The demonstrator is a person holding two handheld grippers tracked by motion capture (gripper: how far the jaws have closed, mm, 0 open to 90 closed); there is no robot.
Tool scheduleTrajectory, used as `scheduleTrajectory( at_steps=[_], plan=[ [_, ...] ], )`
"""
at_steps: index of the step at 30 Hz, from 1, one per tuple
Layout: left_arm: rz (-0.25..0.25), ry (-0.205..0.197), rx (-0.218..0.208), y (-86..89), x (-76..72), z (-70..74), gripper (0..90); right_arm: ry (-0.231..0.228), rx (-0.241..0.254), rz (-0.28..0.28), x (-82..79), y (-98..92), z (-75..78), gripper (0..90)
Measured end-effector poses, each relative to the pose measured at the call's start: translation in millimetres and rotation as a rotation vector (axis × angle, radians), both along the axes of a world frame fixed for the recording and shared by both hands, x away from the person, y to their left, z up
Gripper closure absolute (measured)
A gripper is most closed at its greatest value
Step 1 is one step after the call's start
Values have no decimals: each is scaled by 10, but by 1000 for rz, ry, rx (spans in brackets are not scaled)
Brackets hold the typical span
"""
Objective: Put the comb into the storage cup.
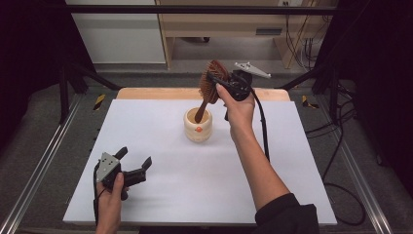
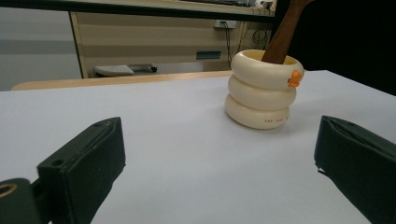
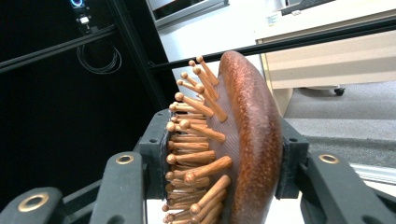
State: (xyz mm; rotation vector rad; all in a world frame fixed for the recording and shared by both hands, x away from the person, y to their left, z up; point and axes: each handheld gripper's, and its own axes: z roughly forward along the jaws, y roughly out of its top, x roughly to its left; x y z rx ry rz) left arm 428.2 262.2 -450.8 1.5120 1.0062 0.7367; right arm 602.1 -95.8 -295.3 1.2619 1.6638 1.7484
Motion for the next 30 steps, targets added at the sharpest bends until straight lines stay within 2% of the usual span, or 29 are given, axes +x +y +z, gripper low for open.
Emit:
scheduleTrajectory(
  at_steps=[18, 30],
  plan=[
    [-1, -3, 3, 2, 1, 0, 20, 4, -14, 4, 34, 52, -71, 505],
    [-5, -7, 18, -8, -1, 2, 20, 31, -18, -2, 73, 53, -253, 504]
  ],
)
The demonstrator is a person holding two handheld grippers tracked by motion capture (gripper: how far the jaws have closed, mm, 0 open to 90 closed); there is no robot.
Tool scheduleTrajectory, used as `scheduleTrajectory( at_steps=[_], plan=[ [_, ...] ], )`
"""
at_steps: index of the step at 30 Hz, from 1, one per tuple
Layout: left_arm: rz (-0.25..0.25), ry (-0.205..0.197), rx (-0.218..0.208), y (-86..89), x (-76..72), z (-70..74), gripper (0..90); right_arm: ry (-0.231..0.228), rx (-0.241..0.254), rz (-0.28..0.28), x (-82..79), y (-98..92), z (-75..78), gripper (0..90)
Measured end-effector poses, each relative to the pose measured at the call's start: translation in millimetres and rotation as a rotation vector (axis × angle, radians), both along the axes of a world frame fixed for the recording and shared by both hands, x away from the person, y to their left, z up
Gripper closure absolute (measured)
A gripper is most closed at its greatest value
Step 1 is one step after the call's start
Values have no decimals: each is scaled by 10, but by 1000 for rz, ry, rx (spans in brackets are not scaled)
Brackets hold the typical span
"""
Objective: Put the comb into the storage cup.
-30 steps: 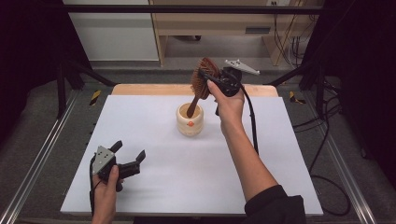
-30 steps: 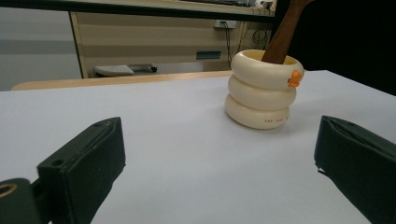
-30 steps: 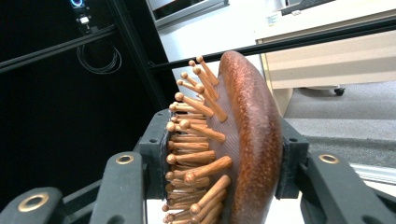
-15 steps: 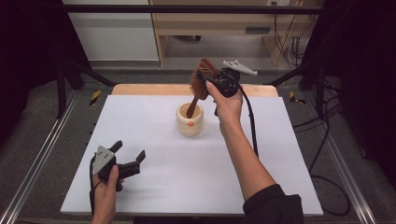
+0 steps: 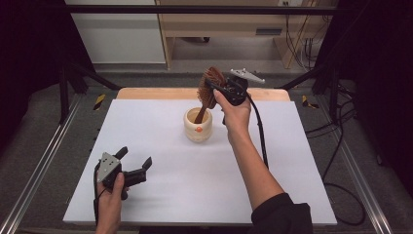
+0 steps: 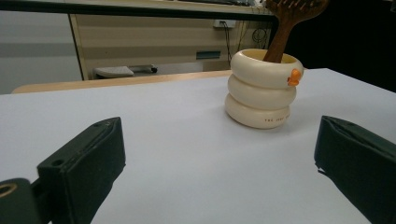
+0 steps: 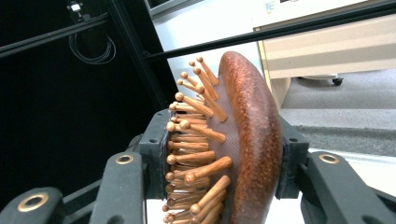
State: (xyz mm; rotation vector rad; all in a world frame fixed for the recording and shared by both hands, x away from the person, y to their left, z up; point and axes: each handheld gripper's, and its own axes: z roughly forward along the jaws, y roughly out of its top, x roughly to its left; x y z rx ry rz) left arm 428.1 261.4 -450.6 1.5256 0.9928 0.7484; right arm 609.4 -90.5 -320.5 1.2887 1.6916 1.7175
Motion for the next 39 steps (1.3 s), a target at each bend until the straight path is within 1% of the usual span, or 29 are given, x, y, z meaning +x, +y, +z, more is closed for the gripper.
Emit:
scheduleTrajectory(
  at_steps=[15, 39],
  plan=[
    [-1, -3, 2, 2, -1, 3, 20, 12, 6, -3, 10, 9, -105, 503],
    [1, -6, 2, 8, -4, 5, 20, 25, 15, 3, 24, 31, -196, 502]
  ],
)
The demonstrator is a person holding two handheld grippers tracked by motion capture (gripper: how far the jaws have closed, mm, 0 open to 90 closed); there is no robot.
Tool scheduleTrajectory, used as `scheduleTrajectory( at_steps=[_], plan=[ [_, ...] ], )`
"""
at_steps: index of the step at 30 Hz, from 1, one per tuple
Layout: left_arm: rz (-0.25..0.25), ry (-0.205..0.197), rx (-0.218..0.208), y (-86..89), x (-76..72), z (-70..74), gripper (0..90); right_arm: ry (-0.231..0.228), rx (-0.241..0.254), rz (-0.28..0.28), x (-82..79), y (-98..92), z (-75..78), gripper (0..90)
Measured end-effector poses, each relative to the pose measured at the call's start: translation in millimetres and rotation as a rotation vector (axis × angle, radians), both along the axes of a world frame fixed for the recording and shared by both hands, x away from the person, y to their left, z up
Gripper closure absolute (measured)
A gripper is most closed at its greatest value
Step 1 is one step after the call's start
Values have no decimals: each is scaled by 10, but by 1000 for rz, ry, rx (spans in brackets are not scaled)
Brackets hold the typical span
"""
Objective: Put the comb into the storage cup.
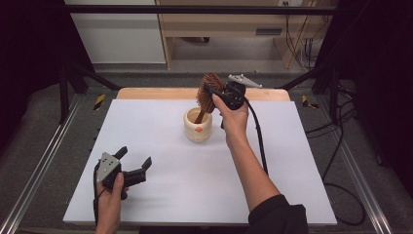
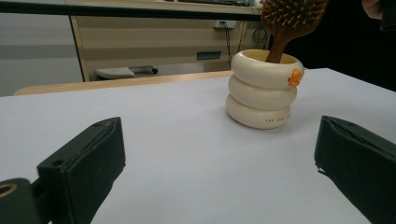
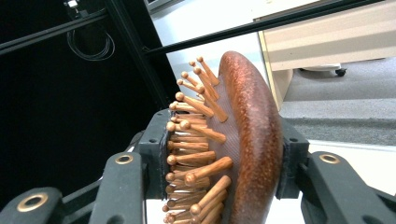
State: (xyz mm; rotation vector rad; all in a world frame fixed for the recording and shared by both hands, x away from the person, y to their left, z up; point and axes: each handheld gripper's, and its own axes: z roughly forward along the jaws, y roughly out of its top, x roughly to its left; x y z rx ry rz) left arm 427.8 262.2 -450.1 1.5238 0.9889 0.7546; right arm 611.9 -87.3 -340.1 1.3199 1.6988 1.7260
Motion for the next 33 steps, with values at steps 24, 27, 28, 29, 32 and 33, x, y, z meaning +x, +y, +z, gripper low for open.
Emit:
scheduleTrajectory(
  at_steps=[24, 27, 28, 29, 32, 33],
  plan=[
    [4, 0, 3, 12, -2, 3, 20, 20, 40, 6, 19, -21, -106, 502],
    [3, -1, 2, 9, -3, 2, 20, 23, 39, 7, 26, -23, -120, 502],
    [3, -1, 2, 9, -3, 2, 20, 25, 42, 6, 26, -24, -121, 502],
    [3, -1, 2, 10, -3, 3, 20, 25, 42, 6, 26, -24, -121, 502],
    [3, -1, 1, 14, -2, 3, 20, 27, 49, 6, 30, -30, -122, 502],
    [4, 0, 1, 15, -2, 2, 20, 27, 49, 6, 30, -30, -122, 502]
  ],
)
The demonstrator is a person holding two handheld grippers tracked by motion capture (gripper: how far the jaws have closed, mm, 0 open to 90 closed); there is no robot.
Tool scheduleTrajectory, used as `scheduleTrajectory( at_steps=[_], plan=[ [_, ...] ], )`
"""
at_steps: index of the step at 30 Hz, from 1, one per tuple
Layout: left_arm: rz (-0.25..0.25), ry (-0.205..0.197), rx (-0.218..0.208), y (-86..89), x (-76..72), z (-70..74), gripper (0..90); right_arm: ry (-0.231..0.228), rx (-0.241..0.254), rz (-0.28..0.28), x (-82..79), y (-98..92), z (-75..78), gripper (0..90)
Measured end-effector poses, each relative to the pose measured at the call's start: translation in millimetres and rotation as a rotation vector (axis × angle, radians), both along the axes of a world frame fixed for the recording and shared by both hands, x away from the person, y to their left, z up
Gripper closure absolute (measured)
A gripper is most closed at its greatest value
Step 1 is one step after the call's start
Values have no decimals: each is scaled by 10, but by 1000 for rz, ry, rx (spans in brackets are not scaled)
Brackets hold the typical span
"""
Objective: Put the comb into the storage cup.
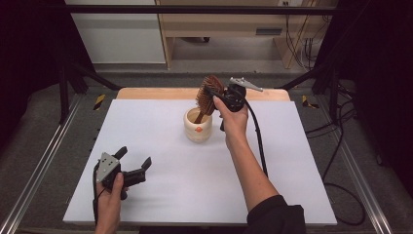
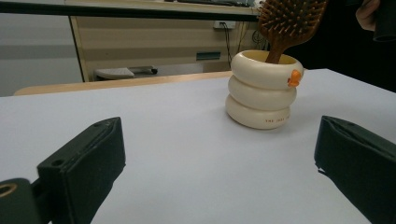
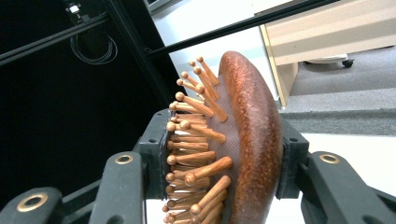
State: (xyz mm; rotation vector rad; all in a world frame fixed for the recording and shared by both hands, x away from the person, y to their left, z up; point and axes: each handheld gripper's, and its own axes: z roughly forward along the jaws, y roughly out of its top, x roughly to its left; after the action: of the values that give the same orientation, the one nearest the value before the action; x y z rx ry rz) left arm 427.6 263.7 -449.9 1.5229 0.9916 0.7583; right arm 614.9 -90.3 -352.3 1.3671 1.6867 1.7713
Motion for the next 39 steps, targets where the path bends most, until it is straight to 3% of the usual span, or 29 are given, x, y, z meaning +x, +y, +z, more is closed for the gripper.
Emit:
scheduleTrajectory(
  at_steps=[39],
  plan=[
    [-1, 0, 1, 6, 2, 0, 20, 27, 30, 3, 35, 8, -111, 501]
  ],
)
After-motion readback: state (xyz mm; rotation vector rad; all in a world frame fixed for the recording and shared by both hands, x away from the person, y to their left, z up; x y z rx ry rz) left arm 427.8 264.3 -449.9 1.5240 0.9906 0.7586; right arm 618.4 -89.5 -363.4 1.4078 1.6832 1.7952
